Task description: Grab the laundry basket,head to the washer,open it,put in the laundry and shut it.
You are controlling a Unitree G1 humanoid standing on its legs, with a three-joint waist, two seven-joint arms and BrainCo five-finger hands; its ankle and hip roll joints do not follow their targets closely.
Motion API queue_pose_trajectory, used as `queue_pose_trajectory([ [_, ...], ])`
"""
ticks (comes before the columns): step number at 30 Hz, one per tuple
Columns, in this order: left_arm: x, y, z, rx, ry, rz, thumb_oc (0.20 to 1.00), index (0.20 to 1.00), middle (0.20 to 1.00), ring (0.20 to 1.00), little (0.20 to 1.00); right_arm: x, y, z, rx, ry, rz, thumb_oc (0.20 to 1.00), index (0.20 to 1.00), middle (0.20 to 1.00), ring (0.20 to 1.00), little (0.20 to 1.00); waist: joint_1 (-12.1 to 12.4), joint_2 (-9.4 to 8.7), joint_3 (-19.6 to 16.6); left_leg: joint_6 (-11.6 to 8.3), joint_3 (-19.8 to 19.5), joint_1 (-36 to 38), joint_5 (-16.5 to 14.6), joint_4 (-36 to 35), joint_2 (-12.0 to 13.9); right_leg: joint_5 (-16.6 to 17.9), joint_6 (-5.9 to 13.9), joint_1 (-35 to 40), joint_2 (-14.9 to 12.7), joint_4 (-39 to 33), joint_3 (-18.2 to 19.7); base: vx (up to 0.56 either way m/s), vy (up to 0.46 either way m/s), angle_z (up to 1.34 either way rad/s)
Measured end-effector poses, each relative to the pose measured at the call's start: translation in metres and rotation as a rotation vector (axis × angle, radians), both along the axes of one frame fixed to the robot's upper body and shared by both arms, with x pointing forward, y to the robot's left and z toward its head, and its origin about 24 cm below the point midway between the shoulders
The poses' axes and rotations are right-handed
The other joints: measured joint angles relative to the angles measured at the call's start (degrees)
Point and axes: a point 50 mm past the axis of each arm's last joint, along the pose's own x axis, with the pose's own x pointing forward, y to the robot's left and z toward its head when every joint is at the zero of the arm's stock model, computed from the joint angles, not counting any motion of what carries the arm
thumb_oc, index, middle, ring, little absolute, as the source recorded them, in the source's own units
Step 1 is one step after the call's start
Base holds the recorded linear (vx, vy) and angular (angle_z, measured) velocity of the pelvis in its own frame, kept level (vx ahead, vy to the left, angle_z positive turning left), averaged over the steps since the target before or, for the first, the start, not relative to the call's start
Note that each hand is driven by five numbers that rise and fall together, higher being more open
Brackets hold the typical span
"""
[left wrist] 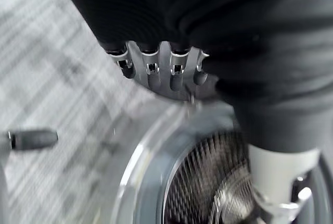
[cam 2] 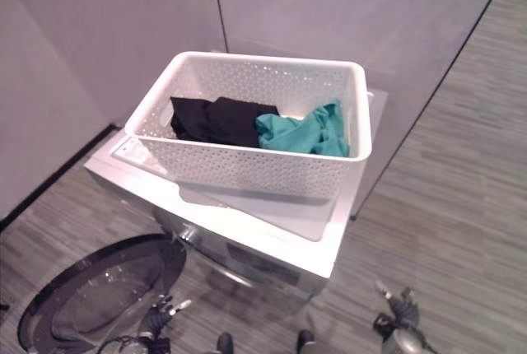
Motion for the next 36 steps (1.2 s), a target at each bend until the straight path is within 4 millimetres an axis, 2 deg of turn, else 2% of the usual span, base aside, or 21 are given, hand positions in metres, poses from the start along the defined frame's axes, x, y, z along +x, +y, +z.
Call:
queue_pose_trajectory([
  [2,-0.007,0.007,-0.001,0.013,0.021,0.021,1.0,1.0,1.0,1.0,1.0,0.006,-0.023,0.03,-0.144,-0.072,-0.028,1.0,1.0,1.0,1.0,1.0,-1.0,-0.71,0.0,0.21,0.0,0.7,-0.1,0.0,-0.5,0.9,0.73,1.4,-0.4,-1.9,0.0,0.03,0.053,-0.03],
  [3,-0.007,0.006,-0.001,0.011,0.021,0.025,1.0,1.0,1.0,1.0,1.0,0.007,-0.048,0.063,-0.287,-0.11,-0.077,1.0,1.0,1.0,1.0,1.0,-1.2,-1.21,-0.3,0.61,0.0,0.9,-0.4,0.0,-0.8,1.2,0.94,2.0,-0.5,-2.8,0.0,0.03,0.046,-0.01],
  [4,-0.006,0.004,-0.002,0.005,0.018,0.021,1.0,1.0,1.0,1.0,1.0,0.007,-0.059,0.083,-0.379,-0.132,-0.098,1.0,1.0,1.0,1.0,1.0,-0.9,-1.22,-0.3,0.7,0.1,0.9,-0.4,0.0,-0.8,1.5,0.88,2.1,-0.6,-3.2,0.0,0.05,0.035,-0.01],
  [5,-0.008,-0.001,-0.003,-0.006,0.02,0.016,1.0,1.0,1.0,1.0,1.0,0.009,-0.076,0.127,-0.569,-0.194,-0.127,1.0,1.0,1.0,1.0,1.0,-1.0,-0.92,-0.4,0.8,0.2,0.8,-0.5,0.0,-1.0,2.4,0.92,2.6,-0.7,-4.4,0.0,0.01,0.01,-0.05],
  [7,-0.007,-0.001,-0.004,-0.005,0.026,0.005,1.0,1.0,1.0,1.0,1.0,0.014,-0.088,0.174,-0.743,-0.268,-0.18,1.0,1.0,1.0,1.0,1.0,-1.2,-1.37,-0.4,0.8,0.2,1.3,-0.5,0.0,-0.9,3.1,1.0,3.7,-0.4,-5.8,0.0,0.01,0.01,-0.02],
  [8,-0.007,-0.002,-0.004,-0.002,0.028,-0.003,1.0,1.0,1.0,1.0,1.0,0.014,-0.09,0.186,-0.796,-0.291,-0.195,1.0,1.0,1.0,1.0,1.0,-1.2,-1.41,-0.7,0.81,0.1,1.3,-0.5,0.0,-0.9,3.5,0.64,4.0,-0.3,-6.2,0.0,0.04,0.012,0.02],
  [9,-0.005,-0.005,-0.004,0.0,0.028,-0.022,1.0,1.0,1.0,1.0,1.0,0.015,-0.086,0.221,-0.921,-0.365,-0.234,1.0,1.0,1.0,1.0,1.0,-1.2,-1.74,-1.1,0.81,0.0,1.2,-0.5,0.0,-0.8,3.6,0.61,4.2,-0.2,-6.7,-0.2,0.03,0.0,0.04],
  [11,-0.004,-0.009,-0.005,-0.008,0.027,-0.026,1.0,1.0,1.0,1.0,1.0,0.016,-0.074,0.248,-1.042,-0.434,-0.226,1.0,1.0,1.0,1.0,1.0,-1.2,-1.72,-1.3,0.82,-0.3,1.2,-0.5,0.0,-0.8,4.0,0.75,5.0,-0.2,-7.4,-0.4,0.0,0.0,0.09],
  [12,-0.005,-0.015,-0.007,-0.018,0.037,-0.04,1.0,1.0,1.0,1.0,1.0,0.017,-0.06,0.28,-1.179,-0.502,-0.21,1.0,1.0,1.0,1.0,1.0,-1.2,-1.55,-1.4,0.82,-0.9,1.1,-0.5,0.0,-1.1,4.7,0.89,6.1,-0.4,-8.9,-1.3,-0.01,-0.004,0.14],
  [14,-0.005,-0.019,-0.008,-0.028,0.041,-0.064,1.0,1.0,1.0,1.0,1.0,0.023,-0.041,0.318,-1.352,-0.599,-0.172,1.0,1.0,1.0,1.0,1.0,-1.1,-1.05,-2.0,0.82,-1.0,1.1,-0.5,0.0,-1.2,5.1,0.83,6.1,-0.5,-9.2,-1.4,-0.02,-0.016,0.09],
  [15,-0.005,-0.02,-0.008,-0.03,0.039,-0.07,1.0,1.0,1.0,1.0,1.0,0.032,-0.033,0.331,-1.392,-0.636,-0.152,1.0,1.0,1.0,1.0,1.0,-0.5,-1.21,-2.4,0.82,-1.1,1.0,-0.5,0.0,-1.2,5.2,0.78,6.3,-0.4,-9.3,-1.7,0.0,0.0,0.0],
  [16,-0.005,-0.023,-0.009,-0.034,0.056,-0.096,1.0,1.0,1.0,1.0,1.0,0.057,-0.016,0.361,-1.459,-0.676,-0.084,1.0,1.0,1.0,1.0,1.0,-0.8,-1.44,-2.6,0.8,-0.9,1.2,-0.5,0.2,-1.1,5.5,0.84,6.3,-0.3,-9.5,-1.3,-0.01,-0.016,0.06],
  [18,0.0,-0.025,-0.008,-0.042,0.04,-0.104,1.0,1.0,1.0,1.0,1.0,0.071,-0.005,0.375,-1.539,-0.649,-0.004,1.0,1.0,1.0,1.0,1.0,0.7,-1.84,-3.1,0.6,-1.1,0.9,-0.4,0.1,-1.0,5.4,0.98,6.1,-0.2,-9.7,-1.5,-0.01,-0.011,0.03],
  [21,-0.006,-0.019,-0.01,-0.04,0.079,-0.097,1.0,1.0,1.0,1.0,1.0,0.118,0.026,0.384,-1.567,-0.597,0.201,1.0,1.0,1.0,1.0,1.0,1.7,-3.72,-3.7,0.52,-0.9,0.3,0.0,0.3,-0.7,6.1,0.95,6.1,0.1,-10.7,-1.4,-0.02,-0.016,-0.05],
  [22,-0.012,-0.018,-0.013,-0.045,0.102,-0.086,1.0,1.0,1.0,1.0,1.0,0.147,0.041,0.387,-1.579,-0.527,0.303,1.0,1.0,1.0,1.0,1.0,2.3,-4.74,-3.9,0.51,-1.3,0.3,0.2,0.1,-0.8,6.5,0.6,6.3,0.1,-10.7,-1.8,-0.02,-0.01,0.03],
  [24,-0.008,-0.019,-0.012,-0.05,0.092,-0.102,1.0,1.0,1.0,1.0,1.0,0.175,0.055,0.392,-1.596,-0.425,0.386,1.0,1.0,1.0,1.0,1.0,3.4,-5.29,-4.1,0.59,-1.4,0.2,0.4,0.1,-0.8,6.6,0.58,6.0,0.0,-10.8,-1.9,0.0,-0.007,0.08],
  [26,-0.011,-0.021,-0.014,-0.051,0.107,-0.115,1.0,1.0,1.0,1.0,1.0,0.207,0.085,0.398,-1.53,-0.422,0.463,1.0,1.0,1.0,1.0,1.0,4.6,-5.74,-4.2,0.64,-1.4,0.2,0.5,0.1,-0.9,6.6,0.59,6.2,-0.1,-11.1,-1.9,0.01,-0.009,0.02],
  [29,-0.011,-0.015,-0.013,-0.047,0.111,-0.111,1.0,1.0,1.0,1.0,1.0,0.234,0.111,0.385,-1.493,-0.331,0.577,1.0,1.0,1.0,1.0,1.0,5.7,-6.37,-4.3,0.53,-2.2,-0.4,0.6,0.2,-0.8,6.5,0.56,6.0,-0.1,-11.1,-2.7,0.02,-0.022,0.16],
  [30,-0.01,-0.008,-0.012,-0.033,0.115,-0.101,1.0,1.0,1.0,1.0,1.0,0.25,0.123,0.366,-1.472,-0.216,0.656,1.0,1.0,1.0,1.0,1.0,7.3,-6.84,-4.5,0.4,-3.5,-1.3,0.8,0.4,-0.8,6.4,0.44,6.1,0.0,-10.9,-4.1,0.02,-0.02,0.35],
  [31,-0.01,-0.006,-0.012,-0.027,0.118,-0.097,1.0,1.0,1.0,1.0,1.0,0.255,0.128,0.359,-1.473,-0.171,0.687,1.0,1.0,1.0,1.0,1.0,7.3,-7.08,-4.6,0.36,-4.1,-1.8,0.8,0.6,-0.8,6.4,0.43,5.9,0.0,-10.8,-4.6,0.02,-0.022,0.46],
  [36,-0.014,0.003,-0.013,-0.008,0.143,-0.081,1.0,1.0,1.0,1.0,1.0,0.264,0.127,0.335,-1.448,-0.024,0.786,1.0,1.0,1.0,1.0,1.0,10.5,-8.23,-4.1,0.17,-7.3,-4.0,1.1,1.0,-1.0,6.0,0.32,5.8,0.0,-10.7,-7.9,0.01,-0.035,0.33],
])
